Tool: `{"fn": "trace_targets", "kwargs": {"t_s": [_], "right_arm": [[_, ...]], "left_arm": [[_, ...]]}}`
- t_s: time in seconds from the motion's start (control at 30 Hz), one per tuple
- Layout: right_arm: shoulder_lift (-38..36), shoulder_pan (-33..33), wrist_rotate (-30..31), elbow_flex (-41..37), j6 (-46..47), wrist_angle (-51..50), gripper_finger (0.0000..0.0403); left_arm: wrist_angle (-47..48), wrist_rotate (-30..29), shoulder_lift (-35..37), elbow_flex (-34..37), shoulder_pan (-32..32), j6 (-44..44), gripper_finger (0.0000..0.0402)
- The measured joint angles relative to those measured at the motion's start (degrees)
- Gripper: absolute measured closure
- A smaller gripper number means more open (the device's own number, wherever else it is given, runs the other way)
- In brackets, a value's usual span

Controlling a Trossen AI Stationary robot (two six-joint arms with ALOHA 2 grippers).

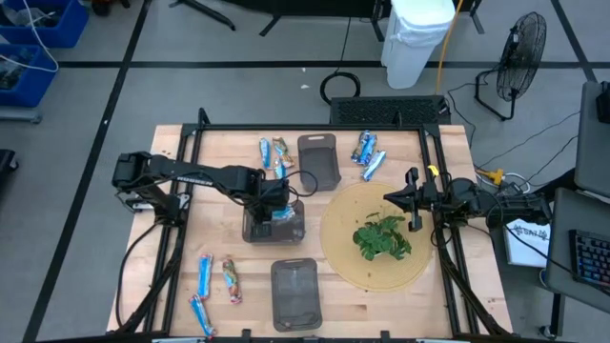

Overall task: Pick and place Granola Bars by type
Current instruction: Put the yellow granola bar into the middle black bin

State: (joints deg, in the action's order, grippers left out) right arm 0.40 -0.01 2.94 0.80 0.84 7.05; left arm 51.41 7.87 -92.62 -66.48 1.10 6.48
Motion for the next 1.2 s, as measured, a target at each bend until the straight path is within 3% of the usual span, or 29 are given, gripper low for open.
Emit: {"fn": "trace_targets", "kwargs": {"t_s": [0.37,0.7,0.9,1.2], "right_arm": [[0.0,0.0,0.0,0.0,0.0,0.0,0.0403],[0.0,0.0,0.0,0.0,0.0,0.0,0.0403],[0.0,0.0,0.0,0.0,0.0,0.0,0.0403],[0.0,0.0,0.0,0.0,0.0,0.0,0.0403]], "left_arm": [[-1.0,0.8,0.0,0.0,0.0,0.3,0.0396],[-1.6,1.1,0.0,0.0,0.0,1.6,0.0323],[-1.6,1.0,0.0,0.0,0.0,1.4,0.0322],[-2.5,-10.9,3.0,-0.1,2.4,-2.3,0.0358]]}}
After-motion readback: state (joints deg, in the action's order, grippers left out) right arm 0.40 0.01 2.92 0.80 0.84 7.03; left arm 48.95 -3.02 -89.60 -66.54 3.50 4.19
